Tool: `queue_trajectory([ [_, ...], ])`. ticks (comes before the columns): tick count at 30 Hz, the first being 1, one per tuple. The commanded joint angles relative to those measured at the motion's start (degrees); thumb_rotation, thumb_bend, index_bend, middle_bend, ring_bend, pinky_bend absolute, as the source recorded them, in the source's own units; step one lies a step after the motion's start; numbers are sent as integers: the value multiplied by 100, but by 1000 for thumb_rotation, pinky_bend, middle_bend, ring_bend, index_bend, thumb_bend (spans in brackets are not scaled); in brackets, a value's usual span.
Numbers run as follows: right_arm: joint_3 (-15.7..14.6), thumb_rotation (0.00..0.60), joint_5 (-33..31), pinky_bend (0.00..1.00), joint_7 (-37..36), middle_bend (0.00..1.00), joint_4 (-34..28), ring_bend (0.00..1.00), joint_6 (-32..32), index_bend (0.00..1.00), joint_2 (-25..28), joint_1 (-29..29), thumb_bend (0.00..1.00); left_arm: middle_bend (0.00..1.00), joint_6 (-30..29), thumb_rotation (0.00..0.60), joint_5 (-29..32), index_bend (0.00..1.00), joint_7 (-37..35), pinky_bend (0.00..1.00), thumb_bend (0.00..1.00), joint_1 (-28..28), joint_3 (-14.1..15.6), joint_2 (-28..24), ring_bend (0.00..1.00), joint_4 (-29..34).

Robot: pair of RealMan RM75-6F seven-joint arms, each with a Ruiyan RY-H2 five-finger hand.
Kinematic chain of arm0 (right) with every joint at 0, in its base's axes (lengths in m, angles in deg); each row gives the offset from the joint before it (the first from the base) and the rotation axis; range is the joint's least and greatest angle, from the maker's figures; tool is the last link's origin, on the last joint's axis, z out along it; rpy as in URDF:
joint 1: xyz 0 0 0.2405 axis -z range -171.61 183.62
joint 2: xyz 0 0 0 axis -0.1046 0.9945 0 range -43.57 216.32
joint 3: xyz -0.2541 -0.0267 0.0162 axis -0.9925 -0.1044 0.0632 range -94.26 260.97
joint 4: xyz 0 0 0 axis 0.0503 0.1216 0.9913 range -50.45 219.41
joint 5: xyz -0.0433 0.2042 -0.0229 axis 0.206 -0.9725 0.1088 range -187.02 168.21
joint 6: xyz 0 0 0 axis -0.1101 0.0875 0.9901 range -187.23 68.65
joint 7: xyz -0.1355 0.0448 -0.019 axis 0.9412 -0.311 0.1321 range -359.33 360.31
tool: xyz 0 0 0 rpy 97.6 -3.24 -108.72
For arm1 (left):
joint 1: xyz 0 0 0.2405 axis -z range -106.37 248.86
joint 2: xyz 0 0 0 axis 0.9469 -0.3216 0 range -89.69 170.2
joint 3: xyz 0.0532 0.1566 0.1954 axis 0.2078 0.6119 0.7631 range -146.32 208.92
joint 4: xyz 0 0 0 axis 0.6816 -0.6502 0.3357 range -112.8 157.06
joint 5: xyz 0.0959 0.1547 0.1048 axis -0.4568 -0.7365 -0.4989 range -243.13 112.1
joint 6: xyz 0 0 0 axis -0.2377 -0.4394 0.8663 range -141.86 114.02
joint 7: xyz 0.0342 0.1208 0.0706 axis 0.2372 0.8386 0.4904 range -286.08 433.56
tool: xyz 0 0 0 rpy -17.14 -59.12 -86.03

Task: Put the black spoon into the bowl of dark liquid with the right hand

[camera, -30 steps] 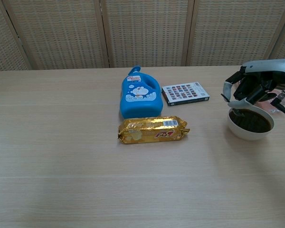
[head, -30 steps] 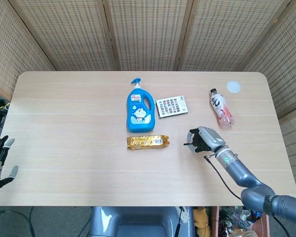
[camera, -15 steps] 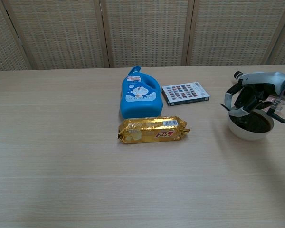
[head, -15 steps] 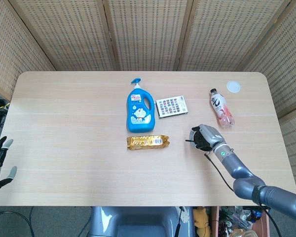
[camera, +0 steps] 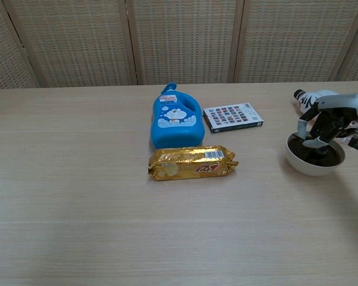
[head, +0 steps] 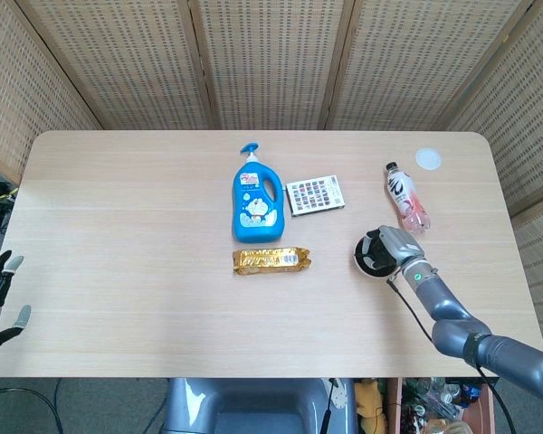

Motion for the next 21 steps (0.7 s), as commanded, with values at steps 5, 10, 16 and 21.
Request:
queue_trajectory([
  [5, -33, 600, -110, 1000, 50, 941, -11, 943, -54, 728, 108, 72, 719, 0, 7, 600, -3, 0, 5, 0, 416, -2, 4, 7, 0, 1],
  [10, -51, 600, -68, 1000, 75, 941, -282, 943, -78, 728, 248, 105, 720, 0, 8, 600, -31, 0, -9, 0, 416, 15, 0, 16, 0, -2],
  [16, -6, 600, -62, 1000, 83, 941, -436, 943, -103, 728, 232, 53, 720, 0, -13, 600, -19, 0, -53, 0, 416, -8, 2, 22, 0, -36],
  [21, 22, 600, -216, 1000, 137, 941, -223, 943, -126, 728, 84, -46, 720, 0, -15, 600, 18, 0, -89, 0, 416, -41, 10, 27, 0, -77],
])
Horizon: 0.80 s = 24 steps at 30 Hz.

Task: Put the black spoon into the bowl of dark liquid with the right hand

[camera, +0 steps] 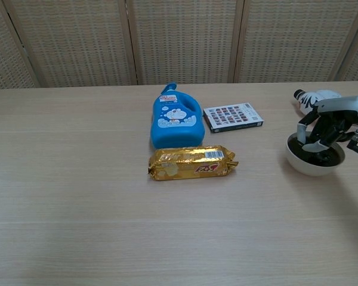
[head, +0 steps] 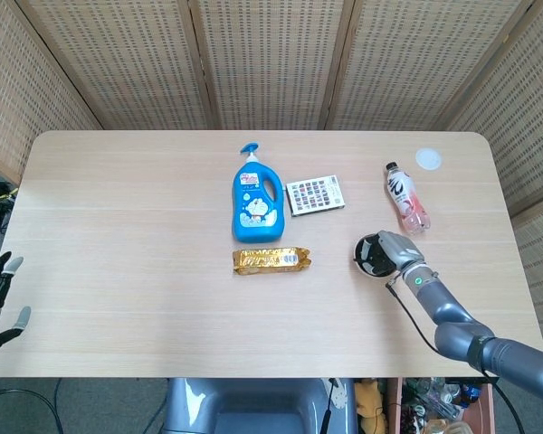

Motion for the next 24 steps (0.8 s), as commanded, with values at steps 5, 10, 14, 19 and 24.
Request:
queue_trajectory([
  [5, 24, 600, -246, 1000, 100, 941, 394, 943, -8, 728, -185, -119, 720, 0, -1, 600, 29, 0, -32, 0, 416, -28, 6, 13, 0, -45],
  [10, -21, 600, -464, 1000, 192, 941, 584, 943, -47, 729, -160, -134, 720, 0, 27, 600, 39, 0, -43, 0, 416, -23, 5, 32, 0, -77],
  [14, -76, 600, -515, 1000, 250, 941, 455, 943, -32, 730, -49, -86, 720, 0, 41, 600, 13, 0, -44, 0, 416, -7, 8, 52, 0, -84],
  [19, -117, 600, -486, 1000, 303, 941, 220, 943, -19, 730, 46, -62, 720, 0, 35, 600, -20, 0, -39, 0, 416, 7, 8, 55, 0, -70],
  [24, -113, 600, -428, 1000, 330, 941, 53, 943, -4, 730, 50, -79, 719, 0, 29, 600, -18, 0, -38, 0, 416, -6, 16, 41, 0, -56],
])
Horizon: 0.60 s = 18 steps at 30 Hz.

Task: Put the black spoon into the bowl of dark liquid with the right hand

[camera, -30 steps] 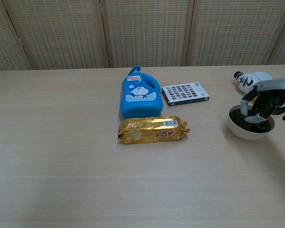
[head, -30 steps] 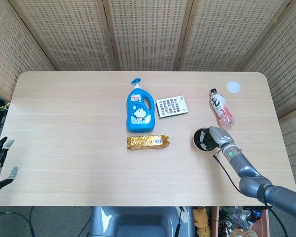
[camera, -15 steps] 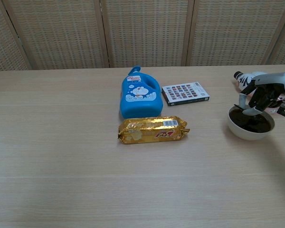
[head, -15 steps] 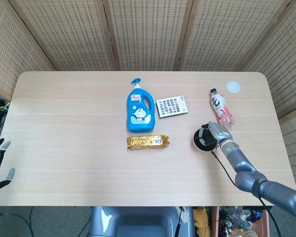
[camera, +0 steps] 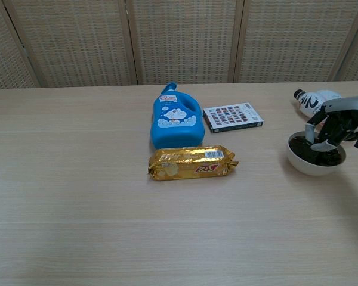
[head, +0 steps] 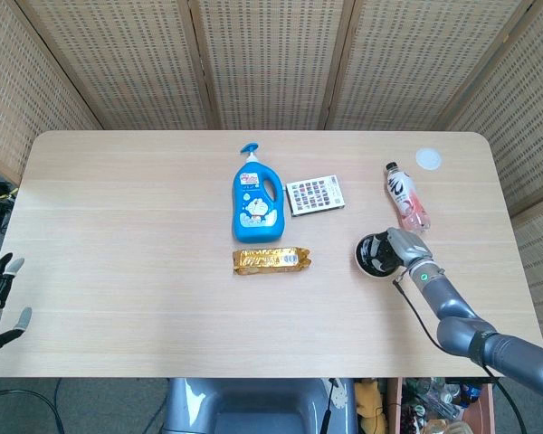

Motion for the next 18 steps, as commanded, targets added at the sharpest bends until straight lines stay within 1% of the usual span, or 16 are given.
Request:
queue_trajectory([
  [1, 13, 600, 20, 1000, 8, 941, -38, 944, 5, 730, -19, -20, 720, 0, -8, 600, -1, 0, -6, 0, 416, -11, 7, -7, 0, 3],
  [3, 38, 600, 19, 1000, 9, 941, -5, 943, 12, 730, -74, -51, 720, 0, -14, 600, 8, 0, -7, 0, 416, -26, 14, -15, 0, 4],
  [7, 103, 600, -44, 1000, 41, 941, 235, 943, 51, 730, -265, -150, 720, 0, -9, 600, 57, 0, -13, 0, 416, -64, 25, -31, 0, -9],
  [11, 129, 600, -163, 1000, 76, 941, 451, 943, 52, 730, -345, -204, 720, 0, 0, 600, 66, 0, -13, 0, 416, -71, 27, -43, 0, -5],
  [14, 123, 600, -270, 1000, 106, 941, 554, 943, 24, 730, -335, -218, 719, 0, -2, 600, 73, 0, -16, 0, 416, -76, 23, -45, 0, -9],
  [18, 85, 600, -346, 1000, 142, 941, 546, 943, -2, 730, -266, -200, 720, 0, 4, 600, 69, 0, -22, 0, 416, -72, 20, -38, 0, -16],
])
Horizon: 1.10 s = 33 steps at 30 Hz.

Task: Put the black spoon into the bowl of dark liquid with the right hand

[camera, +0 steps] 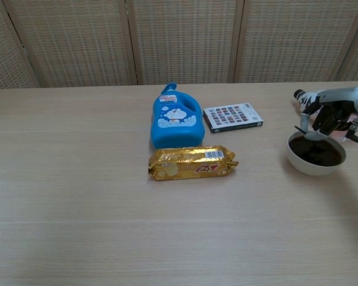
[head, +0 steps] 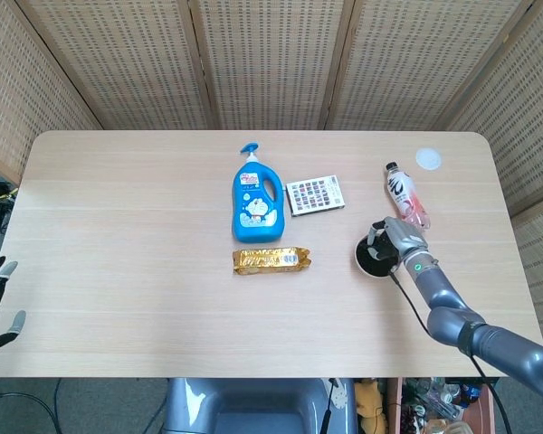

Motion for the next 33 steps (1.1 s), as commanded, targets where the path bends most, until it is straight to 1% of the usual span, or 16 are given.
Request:
queue_trajectory([
  [1, -38, 600, -44, 1000, 30, 941, -46, 943, -25, 730, 68, 20, 719, 0, 10, 600, -8, 0, 2, 0, 416, 9, -1, 4, 0, -2],
  [7, -132, 600, 43, 1000, 94, 941, -500, 943, -81, 730, 279, 62, 719, 0, -14, 600, -64, 0, 17, 0, 416, 36, -17, -2, 0, 38],
  [14, -160, 600, 105, 1000, 117, 941, -679, 943, -153, 730, 288, 1, 720, 0, -21, 600, -45, 0, 25, 0, 416, 13, -8, -20, 0, 50],
  [19, -128, 600, 97, 1000, 117, 941, -582, 943, -133, 730, 159, -82, 719, 0, -16, 600, -28, 0, 11, 0, 416, -8, 4, -22, 0, 35],
  [21, -88, 600, 28, 1000, 110, 941, -381, 943, -102, 730, 44, -134, 719, 0, -19, 600, 6, 0, -8, 0, 416, -26, -1, -27, 0, 12],
  [25, -89, 600, -73, 1000, 116, 941, -167, 943, -97, 730, -52, -167, 719, 0, -11, 600, 12, 0, -25, 0, 416, -35, 6, -20, 0, -9],
  [30, -150, 600, -210, 1000, 159, 941, 1, 943, -42, 730, -34, -128, 720, 0, 5, 600, 14, 0, -39, 0, 416, -31, 4, -1, 0, -34],
  [33, -182, 600, -254, 1000, 172, 941, -55, 943, -32, 730, 40, -85, 720, 0, 14, 600, -2, 0, -40, 0, 416, -14, -2, 12, 0, -38],
])
